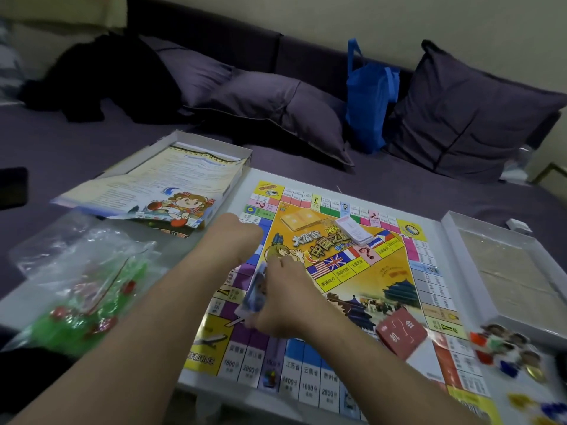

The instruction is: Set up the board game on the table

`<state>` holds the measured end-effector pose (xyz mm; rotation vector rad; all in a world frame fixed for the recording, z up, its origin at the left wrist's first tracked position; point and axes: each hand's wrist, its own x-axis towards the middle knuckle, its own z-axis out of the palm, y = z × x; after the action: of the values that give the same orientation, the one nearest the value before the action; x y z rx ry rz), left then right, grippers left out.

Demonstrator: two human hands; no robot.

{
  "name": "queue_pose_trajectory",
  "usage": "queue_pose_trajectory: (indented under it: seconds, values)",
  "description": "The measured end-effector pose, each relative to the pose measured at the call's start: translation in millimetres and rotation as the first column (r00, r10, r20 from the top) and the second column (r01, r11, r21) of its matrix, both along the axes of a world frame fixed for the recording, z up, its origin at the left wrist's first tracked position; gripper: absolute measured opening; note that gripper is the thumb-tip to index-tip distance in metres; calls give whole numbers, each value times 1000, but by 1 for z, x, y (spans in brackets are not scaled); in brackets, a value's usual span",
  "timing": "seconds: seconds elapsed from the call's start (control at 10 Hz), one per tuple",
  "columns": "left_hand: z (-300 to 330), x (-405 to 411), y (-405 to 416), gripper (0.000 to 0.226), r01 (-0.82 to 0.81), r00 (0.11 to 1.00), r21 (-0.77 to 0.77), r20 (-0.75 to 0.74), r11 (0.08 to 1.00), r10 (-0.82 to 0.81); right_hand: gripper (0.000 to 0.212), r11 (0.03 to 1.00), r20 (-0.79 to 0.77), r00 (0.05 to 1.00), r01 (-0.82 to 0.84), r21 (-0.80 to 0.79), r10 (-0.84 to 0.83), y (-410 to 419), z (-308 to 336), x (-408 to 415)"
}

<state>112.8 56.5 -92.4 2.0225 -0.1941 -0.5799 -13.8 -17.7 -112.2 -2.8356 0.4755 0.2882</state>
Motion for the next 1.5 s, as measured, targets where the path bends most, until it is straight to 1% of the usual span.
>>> queue_pose_trajectory:
  seconds: [0.1,0.2,0.3,0.4,0.5,0.6,0.7,0.8,0.9,1.0,1.1,1.2,1.3,1.4,1.5]
  values:
    - [-2,3,-5,11,22,999,30,33,999,-23,107,999,-40,999,22,42,-21,-6,1,5]
    - [-6,5,-8,13,49,997,51,59,997,-52,109,993,-3,1000,31,113,-31,-8,-3,7]
    - [-9,7,-9,12,45,998,40,36,998,-46,92,979,60,998,1,203,-13,-11,-8,7]
    - [-11,6,-8,12,39,999,29,16,999,-39,83,969,91,996,-9,249,-14,-16,-8,4]
    - [-13,4,-7,14,36,999,8,-9,999,-36,80,947,120,989,48,318,-91,-30,-2,5]
    - [-12,-4,-5,29,49,994,-77,-96,996,-56,72,906,187,964,96,413,-187,-51,6,7]
    - [-6,-17,-8,42,96,948,-214,-278,972,-155,88,854,207,940,134,503,-270,-69,10,7]
    - [-2,-28,-8,42,195,836,-320,-440,927,-327,95,838,237,937,92,538,-255,-73,12,7]
    - [-8,-30,-13,33,186,832,-360,-438,914,-342,91,880,218,960,54,471,-176,-70,15,4]
    - [-10,-31,-21,21,187,884,-308,-363,933,-296,114,893,198,969,45,447,-147,-71,14,0]
    - [-11,-33,-27,21,195,913,-252,-307,948,-270,120,874,233,955,51,484,-185,-71,11,2]
    - [-11,-34,-32,22,185,928,-235,-277,954,-248,91,900,276,941,61,433,-197,-72,10,2]
    - [-13,-34,-34,22,145,937,-225,-282,964,-206,67,910,288,941,44,413,-176,-70,10,2]
    - [-17,-32,-34,21,135,932,-206,-306,969,-195,60,932,284,945,53,357,-163,-66,11,3]
    - [-18,-32,-32,19,173,932,-199,-283,965,-226,56,940,292,942,60,335,-164,-63,12,4]
